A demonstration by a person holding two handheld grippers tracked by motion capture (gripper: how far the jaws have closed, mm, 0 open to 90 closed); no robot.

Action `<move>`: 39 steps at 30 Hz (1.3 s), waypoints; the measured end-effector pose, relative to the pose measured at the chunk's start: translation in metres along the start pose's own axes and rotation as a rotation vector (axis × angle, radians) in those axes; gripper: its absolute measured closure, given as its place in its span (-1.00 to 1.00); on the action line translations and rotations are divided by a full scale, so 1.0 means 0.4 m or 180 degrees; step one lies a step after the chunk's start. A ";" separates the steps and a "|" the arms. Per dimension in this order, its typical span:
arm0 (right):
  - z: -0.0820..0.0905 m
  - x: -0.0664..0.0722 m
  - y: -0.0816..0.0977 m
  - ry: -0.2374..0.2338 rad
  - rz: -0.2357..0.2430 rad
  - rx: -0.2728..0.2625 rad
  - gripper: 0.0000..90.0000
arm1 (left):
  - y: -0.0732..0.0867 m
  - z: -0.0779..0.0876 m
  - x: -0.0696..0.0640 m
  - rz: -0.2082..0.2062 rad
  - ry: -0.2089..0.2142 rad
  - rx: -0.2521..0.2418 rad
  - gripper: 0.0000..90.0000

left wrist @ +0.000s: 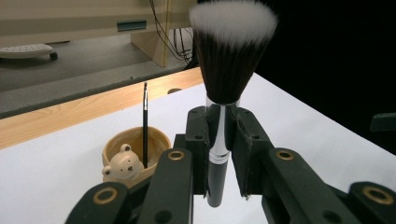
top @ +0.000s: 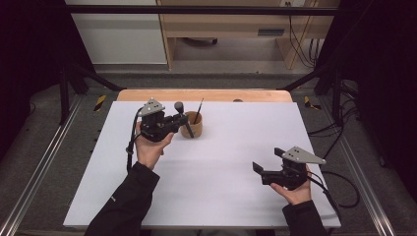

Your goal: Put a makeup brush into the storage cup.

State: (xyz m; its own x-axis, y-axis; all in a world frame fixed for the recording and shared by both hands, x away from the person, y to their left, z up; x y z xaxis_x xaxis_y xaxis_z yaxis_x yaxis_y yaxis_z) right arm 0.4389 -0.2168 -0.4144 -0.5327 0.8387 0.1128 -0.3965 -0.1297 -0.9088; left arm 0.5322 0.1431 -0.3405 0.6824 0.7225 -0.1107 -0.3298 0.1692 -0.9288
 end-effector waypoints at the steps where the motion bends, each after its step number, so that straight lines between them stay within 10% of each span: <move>1: 0.000 0.000 0.000 0.0001 0.0000 -0.0002 -0.86 | -0.002 -0.003 0.002 0.0009 -0.0003 -0.0005 0.72; 39: -0.004 -0.003 -0.002 0.0023 -0.0026 -0.0014 -0.87 | -0.049 -0.121 0.058 0.0014 -0.0236 0.0062 0.72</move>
State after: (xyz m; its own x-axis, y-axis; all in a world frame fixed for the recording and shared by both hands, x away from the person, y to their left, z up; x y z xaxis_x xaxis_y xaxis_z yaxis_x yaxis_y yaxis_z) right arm 0.4411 -0.2169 -0.4146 -0.5240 0.8436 0.1174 -0.3976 -0.1204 -0.9096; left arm 0.5861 0.1240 -0.3418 0.6309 0.7709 -0.0876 -0.3459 0.1784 -0.9211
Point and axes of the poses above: each handheld gripper's, and its own axes: z roughly backward along the jaws, y roughly out of its underside, x roughly to its left, the point moved 2 cm from there along -z, roughly forward along the jaws, and after that the axes turned 2 degrees about -z, right-handed, at the moved point
